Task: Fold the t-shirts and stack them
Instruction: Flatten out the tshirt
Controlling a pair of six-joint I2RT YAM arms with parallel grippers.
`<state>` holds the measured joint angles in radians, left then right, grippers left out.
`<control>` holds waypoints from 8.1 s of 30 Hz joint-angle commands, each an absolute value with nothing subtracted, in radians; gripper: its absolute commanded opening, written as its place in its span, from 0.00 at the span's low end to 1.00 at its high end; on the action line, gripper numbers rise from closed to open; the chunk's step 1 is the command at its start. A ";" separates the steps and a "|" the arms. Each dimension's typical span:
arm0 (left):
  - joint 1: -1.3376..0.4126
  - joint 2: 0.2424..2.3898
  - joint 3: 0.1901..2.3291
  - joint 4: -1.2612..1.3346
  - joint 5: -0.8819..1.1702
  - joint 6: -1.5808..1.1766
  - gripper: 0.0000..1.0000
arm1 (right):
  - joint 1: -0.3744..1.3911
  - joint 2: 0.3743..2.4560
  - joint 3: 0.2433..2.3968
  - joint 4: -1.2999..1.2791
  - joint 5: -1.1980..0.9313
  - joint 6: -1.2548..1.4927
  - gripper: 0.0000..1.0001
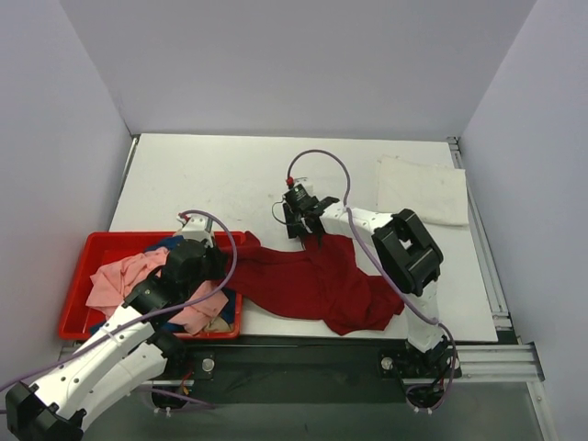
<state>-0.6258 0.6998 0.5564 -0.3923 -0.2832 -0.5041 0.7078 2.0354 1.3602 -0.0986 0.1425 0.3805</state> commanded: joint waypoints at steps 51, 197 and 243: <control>-0.135 1.746 2.123 -0.435 0.242 -0.529 0.00 | 0.069 1.508 2.098 -0.354 -0.288 0.393 0.00; -0.189 2.499 2.126 -0.873 0.258 -0.595 0.97 | 0.175 2.074 1.456 -0.443 -0.253 0.491 0.90; -0.222 2.273 1.923 -0.888 0.111 -0.499 0.98 | 0.270 2.095 1.575 -0.569 -0.282 0.420 0.89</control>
